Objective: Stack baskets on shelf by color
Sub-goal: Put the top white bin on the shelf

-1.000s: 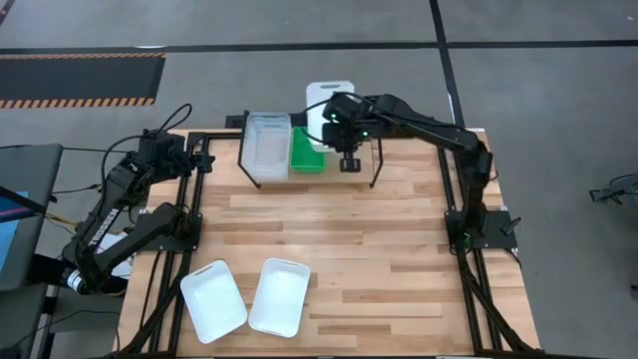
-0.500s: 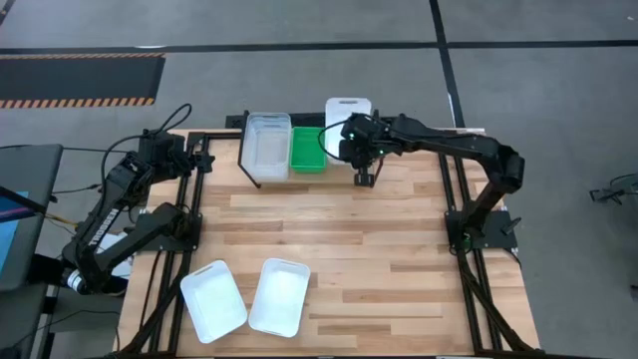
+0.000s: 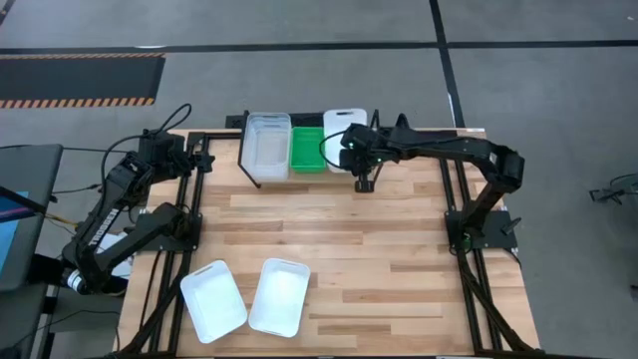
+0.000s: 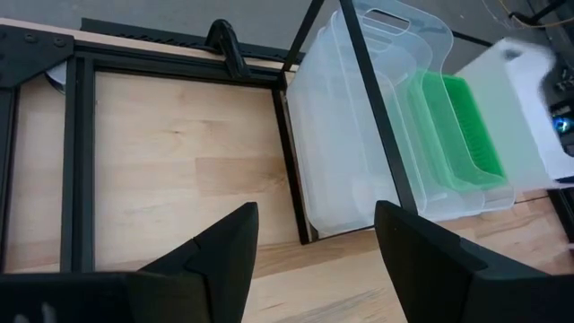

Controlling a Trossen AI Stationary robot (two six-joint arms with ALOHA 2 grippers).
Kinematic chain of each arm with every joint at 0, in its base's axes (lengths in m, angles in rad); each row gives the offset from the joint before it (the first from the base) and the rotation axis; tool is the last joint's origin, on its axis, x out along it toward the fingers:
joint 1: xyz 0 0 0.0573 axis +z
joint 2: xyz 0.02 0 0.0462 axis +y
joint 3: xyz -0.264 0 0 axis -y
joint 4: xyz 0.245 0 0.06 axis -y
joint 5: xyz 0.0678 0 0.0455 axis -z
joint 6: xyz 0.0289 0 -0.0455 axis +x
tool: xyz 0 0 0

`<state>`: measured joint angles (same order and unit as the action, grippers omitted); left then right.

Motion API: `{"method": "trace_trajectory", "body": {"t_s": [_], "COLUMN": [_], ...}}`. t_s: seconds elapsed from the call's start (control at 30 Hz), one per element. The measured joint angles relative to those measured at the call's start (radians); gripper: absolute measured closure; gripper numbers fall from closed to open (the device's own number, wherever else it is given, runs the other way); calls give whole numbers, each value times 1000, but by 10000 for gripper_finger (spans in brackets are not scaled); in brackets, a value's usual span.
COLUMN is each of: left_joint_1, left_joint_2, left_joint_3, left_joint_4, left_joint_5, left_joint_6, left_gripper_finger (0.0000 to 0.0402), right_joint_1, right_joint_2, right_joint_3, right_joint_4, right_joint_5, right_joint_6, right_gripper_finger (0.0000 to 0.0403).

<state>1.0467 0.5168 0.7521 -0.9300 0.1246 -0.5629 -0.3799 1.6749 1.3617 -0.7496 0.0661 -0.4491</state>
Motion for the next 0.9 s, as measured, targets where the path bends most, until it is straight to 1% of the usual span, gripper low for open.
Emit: {"method": "trace_trajectory", "body": {"t_s": [0.2,0.4,0.57,0.9], "left_joint_1": [0,0,0,0], "left_joint_2": [0,0,0,0], "left_joint_3": [0,0,0,0], "left_joint_4": [0,0,0,0], "left_joint_5": [0,-1,-5,-6], "left_joint_6": [-1,-3,-3,-3], "left_gripper_finger": [189,189,189,189], "right_joint_1": [-23,-36,-35,-18], "right_joint_2": [0,0,0,0], "right_joint_3": [-43,-89,-94,-94], "right_joint_4": [19,33,55,88], "right_joint_5": [-38,-44,-45,-45], "right_joint_6": [4,4,5,5], "right_gripper_finger": [402,398,385,384]}}
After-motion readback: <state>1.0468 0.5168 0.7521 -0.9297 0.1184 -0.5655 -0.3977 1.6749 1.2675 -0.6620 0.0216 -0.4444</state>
